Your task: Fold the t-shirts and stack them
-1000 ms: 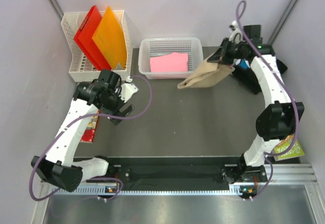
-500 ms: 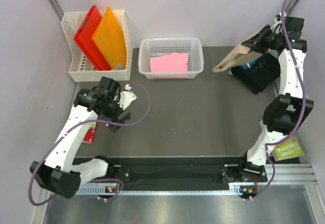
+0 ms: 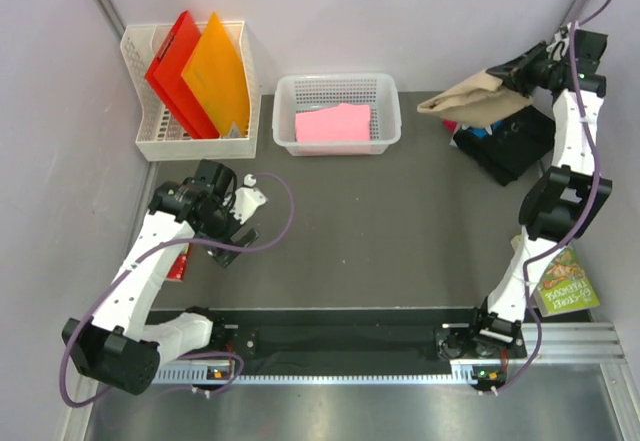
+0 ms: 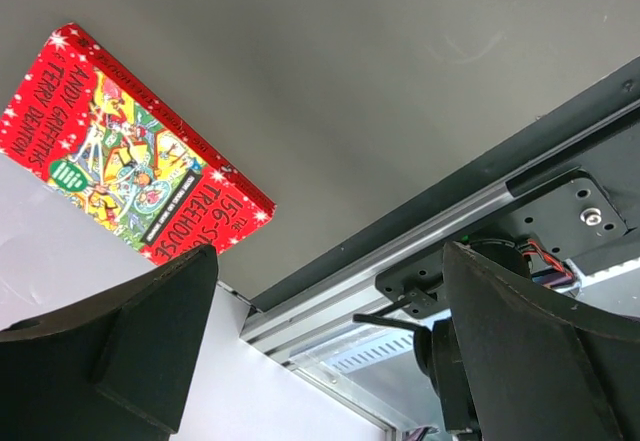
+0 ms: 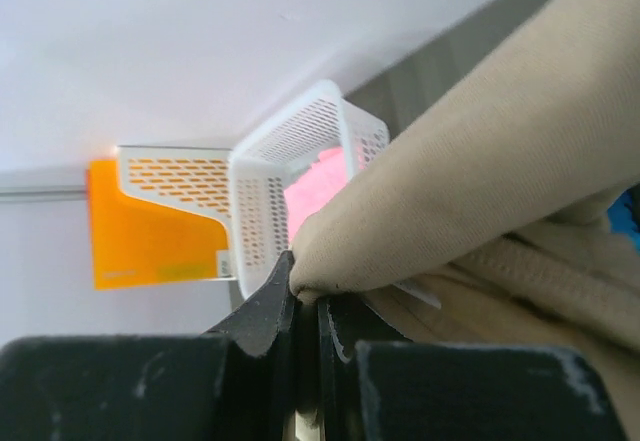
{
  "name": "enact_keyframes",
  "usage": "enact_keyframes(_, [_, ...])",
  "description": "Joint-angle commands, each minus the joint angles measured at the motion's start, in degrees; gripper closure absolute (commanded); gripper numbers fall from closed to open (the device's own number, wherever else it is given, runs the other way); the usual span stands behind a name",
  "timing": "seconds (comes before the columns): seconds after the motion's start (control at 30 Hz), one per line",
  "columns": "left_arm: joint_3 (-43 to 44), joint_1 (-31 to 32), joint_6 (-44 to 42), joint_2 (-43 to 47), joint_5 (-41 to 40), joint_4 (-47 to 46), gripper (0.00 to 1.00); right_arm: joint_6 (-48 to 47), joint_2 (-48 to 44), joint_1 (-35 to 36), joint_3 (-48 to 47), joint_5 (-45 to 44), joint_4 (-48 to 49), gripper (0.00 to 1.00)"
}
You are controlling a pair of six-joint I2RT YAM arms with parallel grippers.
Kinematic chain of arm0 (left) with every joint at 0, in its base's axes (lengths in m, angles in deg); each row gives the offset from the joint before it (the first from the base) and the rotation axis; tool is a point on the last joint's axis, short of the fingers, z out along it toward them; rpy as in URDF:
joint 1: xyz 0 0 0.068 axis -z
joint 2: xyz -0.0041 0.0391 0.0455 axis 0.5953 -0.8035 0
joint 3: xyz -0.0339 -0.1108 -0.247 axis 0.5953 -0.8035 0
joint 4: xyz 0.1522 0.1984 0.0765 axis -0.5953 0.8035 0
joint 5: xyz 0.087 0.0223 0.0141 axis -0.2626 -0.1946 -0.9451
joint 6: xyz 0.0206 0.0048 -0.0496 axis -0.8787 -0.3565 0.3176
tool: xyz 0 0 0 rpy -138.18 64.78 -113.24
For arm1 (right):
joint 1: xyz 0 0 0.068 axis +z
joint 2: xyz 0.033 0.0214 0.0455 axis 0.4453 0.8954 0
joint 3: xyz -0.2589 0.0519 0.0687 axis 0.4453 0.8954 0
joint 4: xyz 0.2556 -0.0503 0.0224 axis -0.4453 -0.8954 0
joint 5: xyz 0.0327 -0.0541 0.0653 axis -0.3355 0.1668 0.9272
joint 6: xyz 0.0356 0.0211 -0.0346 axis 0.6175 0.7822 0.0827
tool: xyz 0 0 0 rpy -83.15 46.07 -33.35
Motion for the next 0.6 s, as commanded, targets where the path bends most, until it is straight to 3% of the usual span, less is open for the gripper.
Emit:
enact_keyframes(0.0, [-1.3,-0.7,-0.4,0.8,0.2,-4.0,0.01,10.1,0.0,-1.9,-7.9,5.6,15.0,1.00])
enact_keyframes(0.17, [-1.5,-1.1,0.2,-0.9,1.4,-5.5,0.01,12.6,1.9,-4.4,-11.5,6.0,19.8,1.00])
enact_keyframes(0.27, [-1.8,-1.2,0.2,-2.0,1.9,-6.6,0.01,5.6,2.6,-6.4,-10.9,2.8,12.4,1.00])
enact_keyframes(0.4, [-1.8,-1.6,0.1,-3.0,2.4,-7.7,0.01,-6.0,1.9,-8.8,-3.4,-6.0,-1.4,1.00])
enact_keyframes(0.57, [-2.9,-2.0,0.2,-3.6,5.0,-8.9,0.01,-10.3,1.9,-9.6,3.4,-16.9,-9.4,1.00])
